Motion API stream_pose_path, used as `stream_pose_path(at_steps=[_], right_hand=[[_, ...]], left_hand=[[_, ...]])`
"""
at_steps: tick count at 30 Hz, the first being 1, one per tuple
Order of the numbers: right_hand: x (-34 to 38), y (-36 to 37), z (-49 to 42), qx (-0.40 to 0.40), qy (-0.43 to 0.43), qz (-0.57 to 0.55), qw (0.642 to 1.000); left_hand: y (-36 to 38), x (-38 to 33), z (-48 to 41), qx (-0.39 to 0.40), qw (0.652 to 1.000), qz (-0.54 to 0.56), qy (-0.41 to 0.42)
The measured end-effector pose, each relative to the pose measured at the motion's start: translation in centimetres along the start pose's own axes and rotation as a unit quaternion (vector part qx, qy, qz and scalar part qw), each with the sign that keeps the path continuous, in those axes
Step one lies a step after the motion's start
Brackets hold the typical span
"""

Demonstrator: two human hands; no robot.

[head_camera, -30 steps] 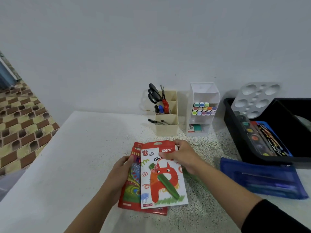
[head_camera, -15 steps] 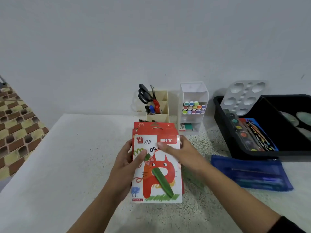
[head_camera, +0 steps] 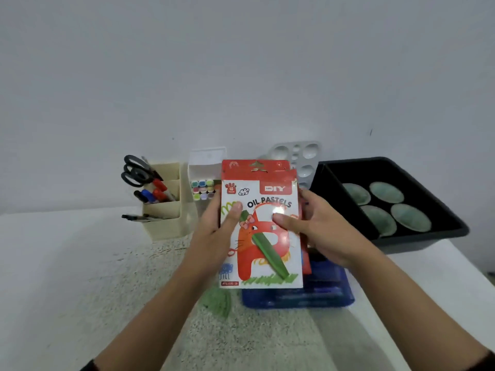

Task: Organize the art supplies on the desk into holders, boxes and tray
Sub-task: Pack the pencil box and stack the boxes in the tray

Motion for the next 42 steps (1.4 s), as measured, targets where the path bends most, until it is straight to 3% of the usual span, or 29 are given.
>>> stream_pose_path(at_steps=[3, 6, 11, 16, 19, 22, 24, 30, 38, 42], right_hand=[[0.3, -4.7, -1.7, -0.056, -0.023, -0.025, 0.998], [0.2, -8.6, -3.9, -0.101, -0.028, -0.047, 0.993], [-1.4, -11.3, -8.6, -0.096, -0.005, -0.022, 0.995], [-6.0, -10.8, -12.3, -0.081, 0.022, 0.092, 0.992], [-8.5, -10.8, -13.5, -0.092, 0.043, 0.150, 0.983], [-8.9, -10.2, -13.3, -0.076, 0.018, 0.318, 0.945], [-8.7, -9.8, -12.6, -0.057, 0.008, 0.368, 0.928], [-7.8, -11.1, -10.8, 0.019, 0.017, 0.330, 0.944], [-7.2, -12.1, -10.4, -0.033, -0.031, 0.333, 0.942], [-5.8, -12.0, -8.6, -0.069, -0.118, 0.392, 0.910]], left_hand=[[5.0, -0.7, -1.6, 0.008, 0.999, -0.038, 0.012], [9.0, -1.6, -3.3, 0.018, 0.993, -0.087, 0.075], [11.2, -0.1, -6.6, -0.025, 0.970, -0.214, 0.114], [12.4, 2.7, -7.1, -0.010, 0.891, -0.422, 0.168], [13.3, 3.5, -6.3, 0.035, 0.809, -0.541, 0.228], [14.1, 5.4, -5.9, 0.115, 0.749, -0.612, 0.225], [14.1, 6.0, -6.1, 0.126, 0.737, -0.628, 0.215], [14.2, 6.4, -6.0, 0.132, 0.720, -0.642, 0.231], [14.8, 6.2, -6.5, 0.094, 0.688, -0.678, 0.242], [14.5, 6.3, -6.6, 0.108, 0.697, -0.669, 0.236]])
Point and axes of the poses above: each hand's wrist, its own z-axis away from the middle knuckle, its own y-axis out of the palm, x = y × z, the point moved 8 cm from there along -z, towards the middle knuckle, and after that the axes turned 13 degrees about -x, right-handed, at the moved point
